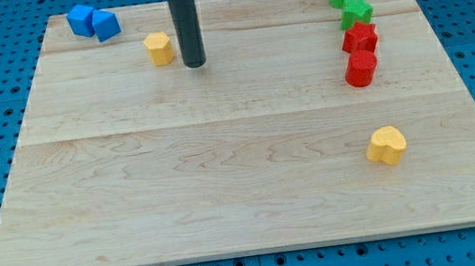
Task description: Move the yellow heart to the bottom left of the yellow hexagon
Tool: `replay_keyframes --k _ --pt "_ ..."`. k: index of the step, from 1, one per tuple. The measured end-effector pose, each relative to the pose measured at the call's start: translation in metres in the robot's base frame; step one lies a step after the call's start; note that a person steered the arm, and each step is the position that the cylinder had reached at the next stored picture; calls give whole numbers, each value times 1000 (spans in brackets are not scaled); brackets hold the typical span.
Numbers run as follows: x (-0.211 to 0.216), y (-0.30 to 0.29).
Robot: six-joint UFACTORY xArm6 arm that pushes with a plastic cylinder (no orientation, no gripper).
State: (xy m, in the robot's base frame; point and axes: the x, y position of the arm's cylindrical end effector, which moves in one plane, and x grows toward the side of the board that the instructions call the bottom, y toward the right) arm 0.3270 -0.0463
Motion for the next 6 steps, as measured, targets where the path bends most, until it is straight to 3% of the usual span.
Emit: replay_keyframes --k 2,3,4,6 --pt "-54 -112" --pt "-49 -126" --pt "-29 -64" --pt "93 78"
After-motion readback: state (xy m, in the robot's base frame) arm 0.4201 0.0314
